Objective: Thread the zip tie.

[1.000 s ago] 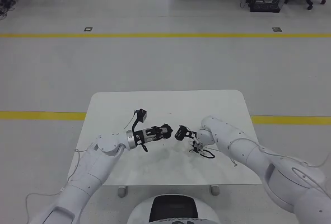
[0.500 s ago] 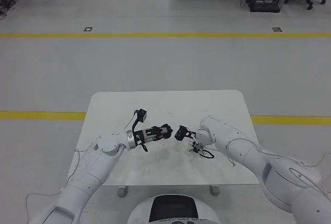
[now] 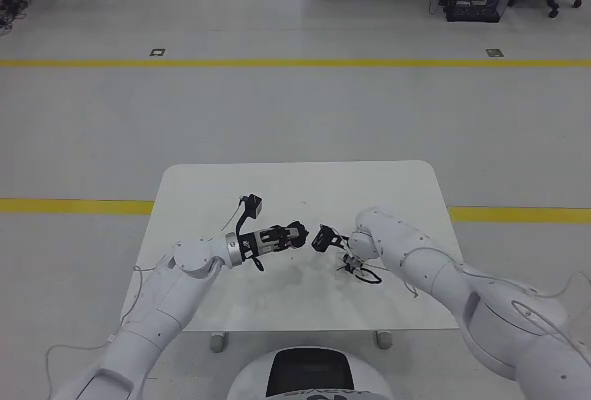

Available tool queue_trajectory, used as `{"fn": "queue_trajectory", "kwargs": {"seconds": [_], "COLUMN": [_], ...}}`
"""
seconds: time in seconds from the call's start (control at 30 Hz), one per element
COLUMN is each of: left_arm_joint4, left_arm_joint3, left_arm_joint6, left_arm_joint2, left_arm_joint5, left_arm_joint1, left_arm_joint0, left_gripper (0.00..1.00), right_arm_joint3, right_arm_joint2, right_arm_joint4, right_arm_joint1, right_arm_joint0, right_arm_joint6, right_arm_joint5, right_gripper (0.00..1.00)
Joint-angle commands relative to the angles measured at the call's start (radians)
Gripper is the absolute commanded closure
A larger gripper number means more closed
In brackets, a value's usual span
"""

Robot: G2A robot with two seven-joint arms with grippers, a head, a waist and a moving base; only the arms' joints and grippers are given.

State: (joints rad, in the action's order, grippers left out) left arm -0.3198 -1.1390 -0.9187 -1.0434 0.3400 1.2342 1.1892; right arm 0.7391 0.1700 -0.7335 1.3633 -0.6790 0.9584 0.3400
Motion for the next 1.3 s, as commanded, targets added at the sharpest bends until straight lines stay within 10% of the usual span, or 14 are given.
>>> {"fn": "queue_trajectory", "kwargs": {"seconds": [0.0,0.67,1.27], "left_arm_joint4": [0.000,0.000,0.000], "left_arm_joint3": [0.000,0.000,0.000], "left_arm_joint6": [0.000,0.000,0.000], "left_arm_joint2": [0.000,0.000,0.000], "left_arm_joint5": [0.000,0.000,0.000], "left_arm_joint1": [0.000,0.000,0.000], "left_arm_joint0": [0.000,0.000,0.000], "left_gripper": [1.00,1.00,1.00], "right_arm_joint3": [-0.004,0.096,0.432], "right_arm_joint2": [0.000,0.000,0.000], "right_arm_joint4": [0.001,0.061,0.265], "right_arm_joint1": [0.002,-0.063,-0.303], "right_arm_joint0": [0.001,0.029,0.047], "right_arm_joint6": [0.000,-0.016,-0.079], "right_arm_joint5": [0.000,0.000,0.000], "right_gripper": [1.00,1.00,1.00]}}
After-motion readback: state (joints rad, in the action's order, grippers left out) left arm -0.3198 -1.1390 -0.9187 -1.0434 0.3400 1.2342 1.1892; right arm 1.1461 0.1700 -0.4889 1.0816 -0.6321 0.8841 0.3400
